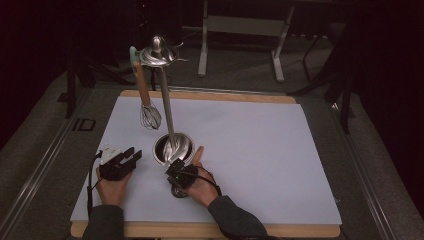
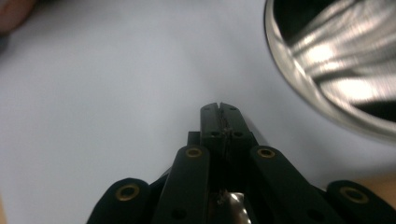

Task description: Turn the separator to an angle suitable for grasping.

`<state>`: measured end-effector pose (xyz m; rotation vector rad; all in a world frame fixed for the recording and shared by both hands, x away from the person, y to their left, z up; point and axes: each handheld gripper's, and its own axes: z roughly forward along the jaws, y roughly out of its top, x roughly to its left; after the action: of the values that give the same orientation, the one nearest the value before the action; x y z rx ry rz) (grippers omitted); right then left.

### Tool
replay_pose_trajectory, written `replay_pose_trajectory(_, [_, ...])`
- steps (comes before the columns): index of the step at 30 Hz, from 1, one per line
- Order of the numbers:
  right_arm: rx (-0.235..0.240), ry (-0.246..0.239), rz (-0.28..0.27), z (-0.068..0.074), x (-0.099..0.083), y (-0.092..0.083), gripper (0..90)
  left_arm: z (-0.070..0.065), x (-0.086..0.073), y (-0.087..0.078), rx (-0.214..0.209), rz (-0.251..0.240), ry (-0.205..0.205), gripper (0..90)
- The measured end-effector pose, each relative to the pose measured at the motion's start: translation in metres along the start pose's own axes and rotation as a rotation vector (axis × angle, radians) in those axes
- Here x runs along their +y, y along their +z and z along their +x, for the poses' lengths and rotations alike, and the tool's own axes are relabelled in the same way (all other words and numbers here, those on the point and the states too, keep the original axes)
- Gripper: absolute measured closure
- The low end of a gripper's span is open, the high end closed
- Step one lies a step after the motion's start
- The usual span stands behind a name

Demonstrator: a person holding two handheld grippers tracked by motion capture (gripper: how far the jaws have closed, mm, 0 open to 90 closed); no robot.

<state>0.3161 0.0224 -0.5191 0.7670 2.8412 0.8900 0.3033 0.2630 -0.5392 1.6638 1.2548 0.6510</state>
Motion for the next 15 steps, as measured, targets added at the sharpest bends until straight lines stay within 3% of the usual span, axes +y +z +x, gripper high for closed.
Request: replay_pose_trajectory(15, [0.007,-0.018,0.065,-0.011,-0.044,-0.037,89.3,0.0,0.0,0.0,0.001,0.0,0.002,63.5])
